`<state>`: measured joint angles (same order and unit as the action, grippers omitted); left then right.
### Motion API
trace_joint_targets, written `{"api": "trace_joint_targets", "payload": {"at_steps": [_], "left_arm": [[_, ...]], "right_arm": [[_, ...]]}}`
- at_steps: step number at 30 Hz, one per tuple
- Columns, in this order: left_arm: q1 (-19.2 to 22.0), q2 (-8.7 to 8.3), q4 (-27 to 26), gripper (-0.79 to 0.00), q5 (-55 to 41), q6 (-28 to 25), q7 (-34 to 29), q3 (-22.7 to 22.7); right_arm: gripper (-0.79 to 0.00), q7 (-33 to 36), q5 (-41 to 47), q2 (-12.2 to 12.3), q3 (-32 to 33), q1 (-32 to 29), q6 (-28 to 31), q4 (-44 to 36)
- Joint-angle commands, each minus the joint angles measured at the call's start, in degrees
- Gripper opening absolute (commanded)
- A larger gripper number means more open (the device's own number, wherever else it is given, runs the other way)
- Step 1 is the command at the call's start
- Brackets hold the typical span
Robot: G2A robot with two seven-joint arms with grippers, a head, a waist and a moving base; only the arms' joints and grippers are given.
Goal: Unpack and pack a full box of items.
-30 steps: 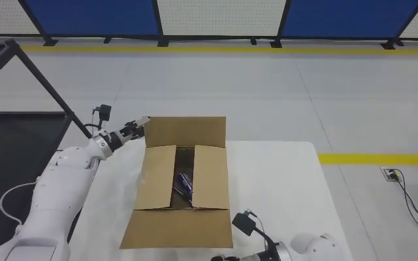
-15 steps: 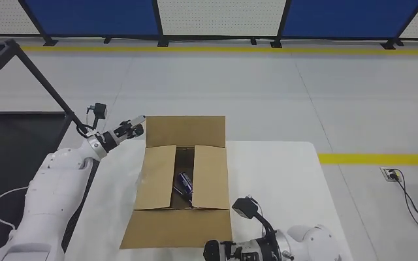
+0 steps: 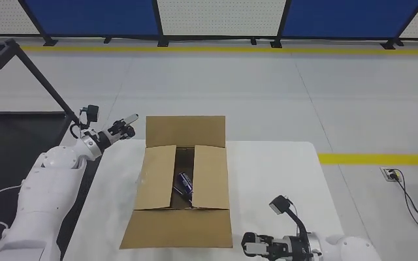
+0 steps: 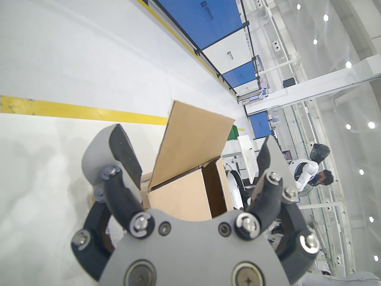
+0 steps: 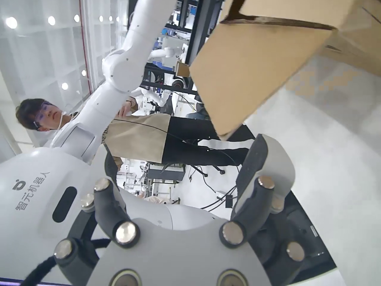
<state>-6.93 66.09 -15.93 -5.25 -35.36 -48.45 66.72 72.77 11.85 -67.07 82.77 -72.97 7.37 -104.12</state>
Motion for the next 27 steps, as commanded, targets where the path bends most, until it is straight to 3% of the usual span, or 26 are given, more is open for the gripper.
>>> {"api": "trace_joint_targets", "payload": {"at_steps": [1, 9, 25, 27], "left_arm": [[0.37, 0.56, 0.26, 0.000, 0.50, 0.91, 0.09, -0.70], [1.73, 2.76, 1.76, 0.000, 2.55, 3.06, 2.55, -3.12], [1.78, 2.84, 1.83, 0.000, 2.58, 3.08, 2.63, -3.18], [1.75, 3.45, 1.84, 0.000, 0.93, 4.25, 4.16, -2.89]], "right_arm": [[0.000, 0.25, -1.62, 0.23, -0.47, 0.24, -1.35, 0.53], [0.000, 3.15, -1.78, 0.76, -3.40, 1.52, -2.36, 2.31], [0.000, 3.24, -1.79, 0.78, -3.52, 1.57, -2.37, 2.35], [0.000, 4.02, -2.39, 0.63, -5.86, 2.56, -2.19, 0.66]]}}
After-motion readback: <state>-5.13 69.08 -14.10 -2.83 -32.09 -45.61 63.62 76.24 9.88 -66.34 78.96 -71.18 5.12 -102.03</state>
